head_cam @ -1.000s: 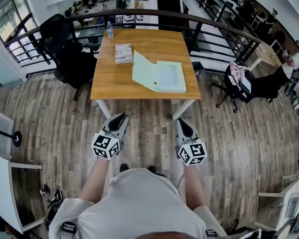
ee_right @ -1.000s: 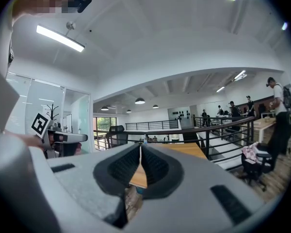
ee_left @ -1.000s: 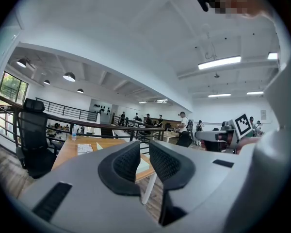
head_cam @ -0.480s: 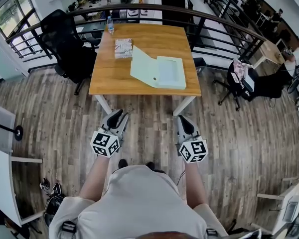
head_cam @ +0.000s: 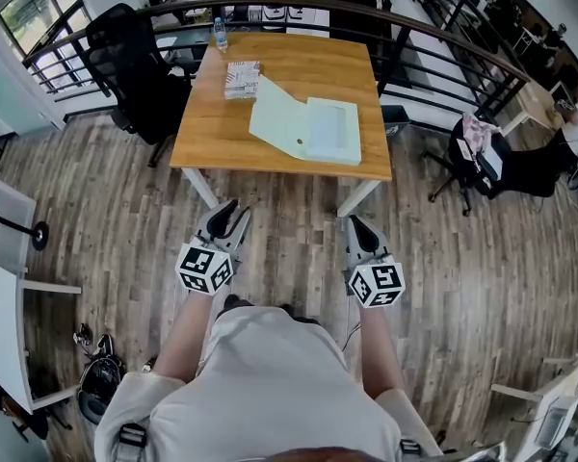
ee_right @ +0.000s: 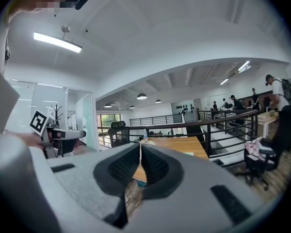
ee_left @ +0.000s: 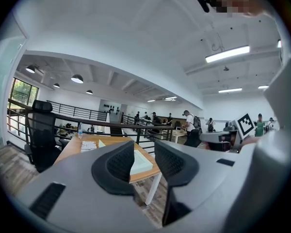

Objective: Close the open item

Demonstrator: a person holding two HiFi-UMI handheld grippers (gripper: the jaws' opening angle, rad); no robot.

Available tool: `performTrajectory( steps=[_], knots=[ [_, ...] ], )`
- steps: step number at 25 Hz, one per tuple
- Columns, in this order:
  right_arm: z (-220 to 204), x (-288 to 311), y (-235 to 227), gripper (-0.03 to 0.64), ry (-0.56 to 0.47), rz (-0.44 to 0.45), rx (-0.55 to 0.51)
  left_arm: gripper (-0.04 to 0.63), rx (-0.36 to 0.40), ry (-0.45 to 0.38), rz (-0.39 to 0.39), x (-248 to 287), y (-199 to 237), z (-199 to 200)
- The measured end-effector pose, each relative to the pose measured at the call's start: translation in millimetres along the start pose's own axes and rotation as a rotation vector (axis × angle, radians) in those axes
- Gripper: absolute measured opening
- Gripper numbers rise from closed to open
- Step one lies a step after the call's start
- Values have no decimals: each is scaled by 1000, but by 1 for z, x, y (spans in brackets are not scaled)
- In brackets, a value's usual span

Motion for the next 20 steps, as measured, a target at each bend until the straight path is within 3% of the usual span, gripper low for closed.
performTrajectory(
  steps=[11,20],
  knots=[
    [-1,2,-39,11,17,41,2,123,-11,12,50,23,-20,-5],
    [0,32,-55,11,41,52,-3,123,-35,25,68,52,-5,-10]
  ],
)
Point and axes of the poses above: the fingertips, and each gripper's own axes: x forward along the fingers, y to its left, z out of its top, the point moved 7 cm from there along -x, backward along the fingers, and after that the axes turned 6 degrees about z, right-handed, at the moved point
